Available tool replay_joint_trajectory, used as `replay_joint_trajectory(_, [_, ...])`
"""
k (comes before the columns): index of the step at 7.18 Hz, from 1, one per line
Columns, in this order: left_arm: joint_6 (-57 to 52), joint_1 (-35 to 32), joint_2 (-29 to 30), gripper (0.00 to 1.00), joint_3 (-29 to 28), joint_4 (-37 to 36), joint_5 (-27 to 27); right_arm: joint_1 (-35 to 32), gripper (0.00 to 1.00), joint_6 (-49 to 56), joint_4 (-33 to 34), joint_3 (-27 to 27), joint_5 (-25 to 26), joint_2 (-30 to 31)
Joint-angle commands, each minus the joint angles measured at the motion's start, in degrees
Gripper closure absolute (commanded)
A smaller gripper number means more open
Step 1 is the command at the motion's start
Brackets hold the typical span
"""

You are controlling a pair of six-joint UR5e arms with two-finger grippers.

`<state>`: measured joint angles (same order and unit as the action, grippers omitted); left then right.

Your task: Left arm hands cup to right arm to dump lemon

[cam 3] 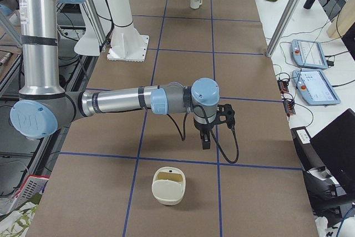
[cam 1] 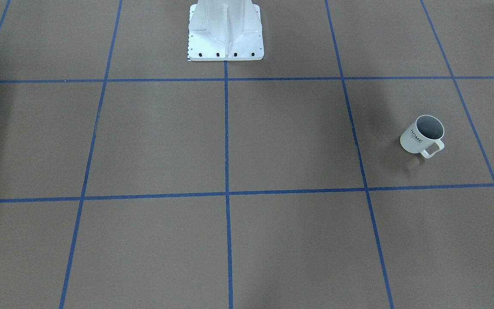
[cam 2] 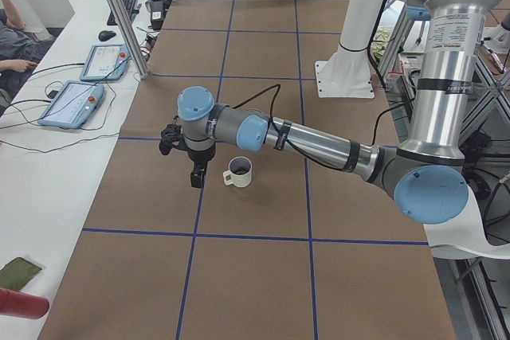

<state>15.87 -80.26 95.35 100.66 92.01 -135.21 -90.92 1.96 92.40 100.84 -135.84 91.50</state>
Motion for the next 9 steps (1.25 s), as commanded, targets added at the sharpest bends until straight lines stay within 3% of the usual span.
replay_joint_trajectory(1, [21.72, 8.32, -0.77, 0.00, 0.68, 9.27, 0.64, 0.04, 0.00, -0.02, -2.20, -0.38, 0.05, 0.34])
replay_joint_trajectory(2, [31.14, 11.06, -3.30, 0.00, 0.68, 16.03, 2.47, 0.04, 0.00, -0.28, -4.05, -0.82, -0.30, 0.51])
replay_joint_trajectory(3, [33.50, 13.17, -5.67, 0.00, 0.68, 18.45, 4.93, 0.13, 0.00, -0.55, -4.07, -0.99, -0.47, 0.52])
replay_joint_trajectory(6, [33.61, 17.76, -6.92, 0.00, -0.02, 18.12, 5.57, 0.13, 0.00, -0.55, -4.07, -0.91, -1.35, 0.34])
replay_joint_trajectory(9, [33.00, 17.85, -8.68, 0.00, -0.37, 18.12, 5.57, 0.13, 0.00, -0.55, -4.07, -0.91, -2.23, 0.34])
